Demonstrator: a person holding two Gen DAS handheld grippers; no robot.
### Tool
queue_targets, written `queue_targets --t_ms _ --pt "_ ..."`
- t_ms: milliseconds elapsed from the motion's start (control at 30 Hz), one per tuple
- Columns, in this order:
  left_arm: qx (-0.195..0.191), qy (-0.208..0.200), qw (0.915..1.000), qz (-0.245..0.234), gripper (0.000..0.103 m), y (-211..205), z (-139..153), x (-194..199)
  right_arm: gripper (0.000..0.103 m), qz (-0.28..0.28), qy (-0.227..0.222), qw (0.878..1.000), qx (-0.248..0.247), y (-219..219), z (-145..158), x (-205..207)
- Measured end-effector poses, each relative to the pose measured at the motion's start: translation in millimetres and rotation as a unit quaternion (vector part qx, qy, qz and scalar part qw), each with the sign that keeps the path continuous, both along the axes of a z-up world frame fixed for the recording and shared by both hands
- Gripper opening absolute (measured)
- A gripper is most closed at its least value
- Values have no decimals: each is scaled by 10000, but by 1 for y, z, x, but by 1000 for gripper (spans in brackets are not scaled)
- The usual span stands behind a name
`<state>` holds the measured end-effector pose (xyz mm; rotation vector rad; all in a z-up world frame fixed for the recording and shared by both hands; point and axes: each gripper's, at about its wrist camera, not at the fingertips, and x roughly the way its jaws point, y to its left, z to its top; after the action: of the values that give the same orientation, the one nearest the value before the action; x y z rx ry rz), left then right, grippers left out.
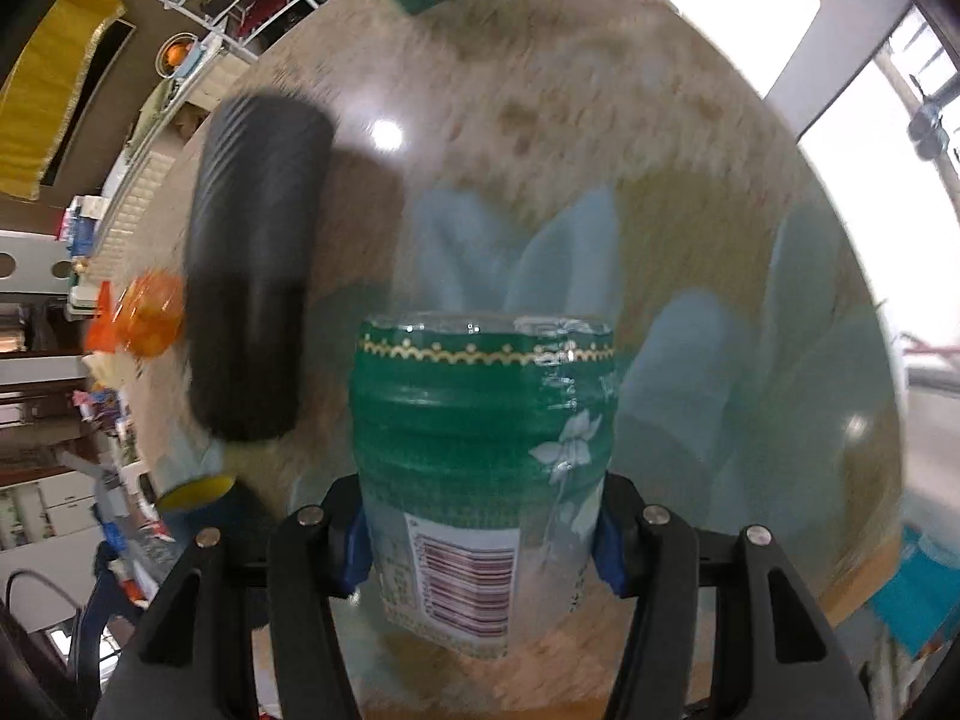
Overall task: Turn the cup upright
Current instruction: 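Close the right gripper around the green-capped jar, then lift the jar off the table with the right gripper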
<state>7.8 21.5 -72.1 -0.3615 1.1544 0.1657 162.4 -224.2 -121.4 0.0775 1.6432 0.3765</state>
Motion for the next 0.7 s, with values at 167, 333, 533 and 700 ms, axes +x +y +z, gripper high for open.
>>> queue_targets --t_ms 167,333,533,700 --pt "18 11 9997 -242 103 -3 -4 -13 55 -149 261 9994 172 -6 -1 -52" --pt "75 85 9992 -382 103 -6 -12 -28 55 -255 220 9994 87 -2 -3 -86" --pt "19 361 9987 -350 103 -3 -29 -44 55 -36 353 9994 -32 10 -17 -103" --pt "-28 413 9986 -334 103 -2 -36 -52 56 72 349 9993 -136 23 -23 -105"
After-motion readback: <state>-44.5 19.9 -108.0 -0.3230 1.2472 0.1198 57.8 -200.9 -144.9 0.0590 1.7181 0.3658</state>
